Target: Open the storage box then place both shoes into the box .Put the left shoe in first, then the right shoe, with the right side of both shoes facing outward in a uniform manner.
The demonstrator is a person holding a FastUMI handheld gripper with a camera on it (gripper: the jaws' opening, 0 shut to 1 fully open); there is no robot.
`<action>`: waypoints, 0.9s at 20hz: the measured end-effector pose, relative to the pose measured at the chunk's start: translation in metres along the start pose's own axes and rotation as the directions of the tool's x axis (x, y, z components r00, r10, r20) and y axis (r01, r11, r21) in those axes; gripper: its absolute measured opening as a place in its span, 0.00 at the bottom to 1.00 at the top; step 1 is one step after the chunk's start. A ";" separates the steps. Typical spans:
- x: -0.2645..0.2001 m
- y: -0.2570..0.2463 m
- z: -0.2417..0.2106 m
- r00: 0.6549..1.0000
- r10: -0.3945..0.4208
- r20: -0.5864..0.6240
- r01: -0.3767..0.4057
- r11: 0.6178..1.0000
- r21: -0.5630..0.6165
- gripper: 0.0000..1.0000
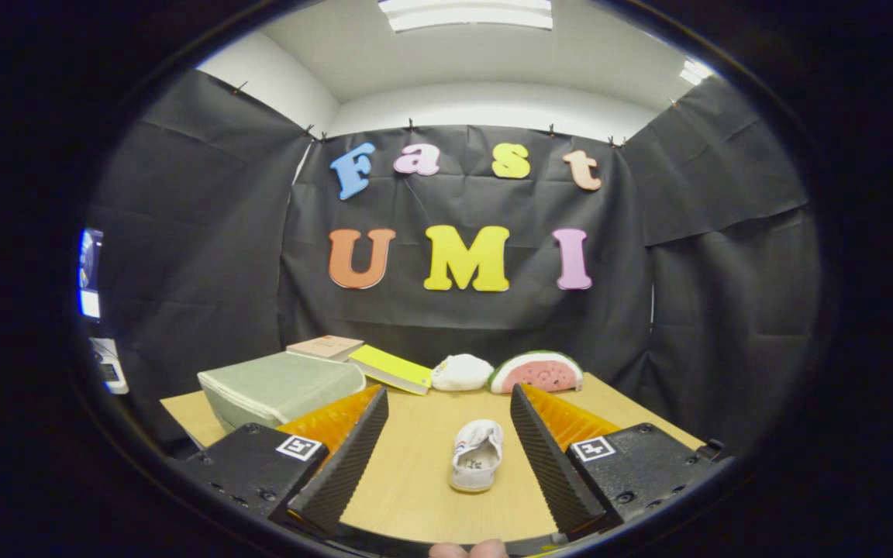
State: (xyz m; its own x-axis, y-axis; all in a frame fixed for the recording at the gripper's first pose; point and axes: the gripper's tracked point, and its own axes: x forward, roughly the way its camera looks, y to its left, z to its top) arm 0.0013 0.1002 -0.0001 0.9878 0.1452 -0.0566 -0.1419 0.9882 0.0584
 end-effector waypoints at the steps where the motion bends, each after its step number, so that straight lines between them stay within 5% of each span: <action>1: 0.004 0.004 -0.003 1.000 0.021 -0.016 -0.021 1.000 0.016 1.00; 8: 0.037 0.053 -0.021 0.964 0.248 -0.097 -0.234 0.962 0.140 1.00; 18: 0.098 0.129 -0.053 0.782 0.605 -0.152 -0.509 0.759 0.405 1.00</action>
State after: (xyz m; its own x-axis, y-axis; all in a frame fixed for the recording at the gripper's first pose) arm 0.0764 0.2450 -0.0505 0.6763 0.7190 -0.1600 -0.5848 0.6562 0.4768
